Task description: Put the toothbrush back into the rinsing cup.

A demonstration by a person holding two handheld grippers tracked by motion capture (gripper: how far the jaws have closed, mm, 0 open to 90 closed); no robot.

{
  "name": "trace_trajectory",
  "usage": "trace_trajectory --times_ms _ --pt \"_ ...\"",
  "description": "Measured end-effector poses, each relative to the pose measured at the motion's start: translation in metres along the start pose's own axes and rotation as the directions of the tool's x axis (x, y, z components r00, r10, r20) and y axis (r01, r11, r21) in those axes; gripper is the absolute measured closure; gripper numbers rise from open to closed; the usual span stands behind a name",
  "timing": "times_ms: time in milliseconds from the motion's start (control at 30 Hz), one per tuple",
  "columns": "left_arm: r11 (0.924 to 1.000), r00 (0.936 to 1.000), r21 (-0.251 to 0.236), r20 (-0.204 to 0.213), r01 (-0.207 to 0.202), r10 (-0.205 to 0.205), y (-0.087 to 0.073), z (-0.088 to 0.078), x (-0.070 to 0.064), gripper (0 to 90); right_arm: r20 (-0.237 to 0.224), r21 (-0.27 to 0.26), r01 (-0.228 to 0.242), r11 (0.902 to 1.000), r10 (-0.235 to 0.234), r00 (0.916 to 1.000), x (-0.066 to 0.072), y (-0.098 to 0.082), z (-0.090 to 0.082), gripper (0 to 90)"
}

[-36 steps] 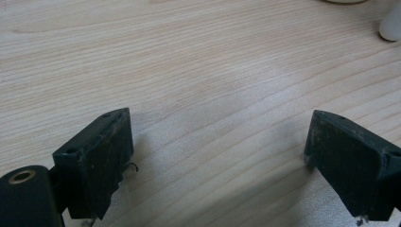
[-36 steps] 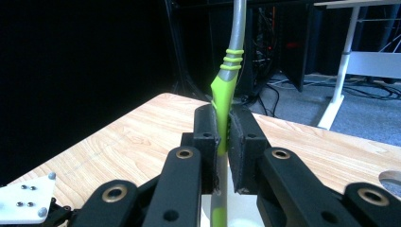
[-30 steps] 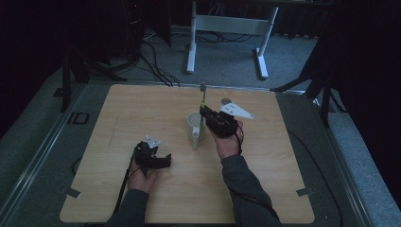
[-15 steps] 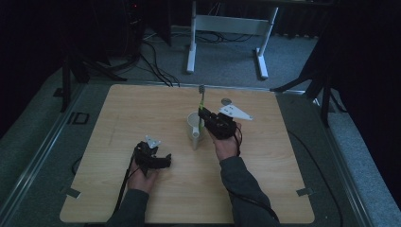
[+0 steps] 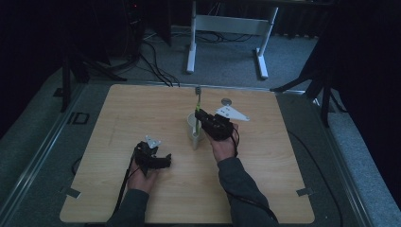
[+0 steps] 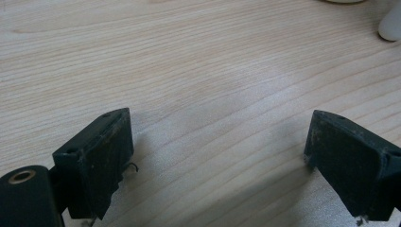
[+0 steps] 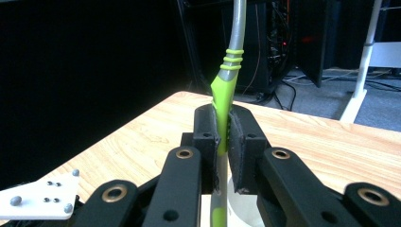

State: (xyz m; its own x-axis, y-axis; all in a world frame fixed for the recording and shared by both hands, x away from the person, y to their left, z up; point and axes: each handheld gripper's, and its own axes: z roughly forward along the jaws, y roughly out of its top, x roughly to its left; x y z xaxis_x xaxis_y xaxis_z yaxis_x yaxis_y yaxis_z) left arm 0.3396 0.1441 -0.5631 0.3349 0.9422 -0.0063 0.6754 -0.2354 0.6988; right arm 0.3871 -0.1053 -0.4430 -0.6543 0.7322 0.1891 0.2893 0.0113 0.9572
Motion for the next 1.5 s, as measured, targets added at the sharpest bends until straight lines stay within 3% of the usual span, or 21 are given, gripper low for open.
trace_trajectory --times_ms 633,1433,1467,1500 --pt "1.0 1.0 -0.001 0.0 0.0 0.0 0.0 0.0 0.0 9.2 -0.003 0.021 0.011 0.9997 -0.011 0.9999 0.002 -0.009 0.005 82.2" --pt "1.0 1.0 -0.002 -0.001 0.0 0.0 0.0 0.0 0.0 9.1 -0.011 0.062 0.018 0.9979 -0.017 0.9998 0.002 -0.019 -0.005 81.2" --pt "1.0 1.0 -0.002 -0.001 0.0 0.0 0.0 0.0 0.0 9.2 -0.008 0.072 0.019 0.9972 -0.019 0.9998 0.002 -0.02 -0.006 78.3" --pt "1.0 1.0 -0.001 -0.001 0.0 0.0 0.0 0.0 0.0 9.2 -0.023 0.101 0.041 0.9941 -0.039 0.999 0.002 -0.023 -0.007 59.5"
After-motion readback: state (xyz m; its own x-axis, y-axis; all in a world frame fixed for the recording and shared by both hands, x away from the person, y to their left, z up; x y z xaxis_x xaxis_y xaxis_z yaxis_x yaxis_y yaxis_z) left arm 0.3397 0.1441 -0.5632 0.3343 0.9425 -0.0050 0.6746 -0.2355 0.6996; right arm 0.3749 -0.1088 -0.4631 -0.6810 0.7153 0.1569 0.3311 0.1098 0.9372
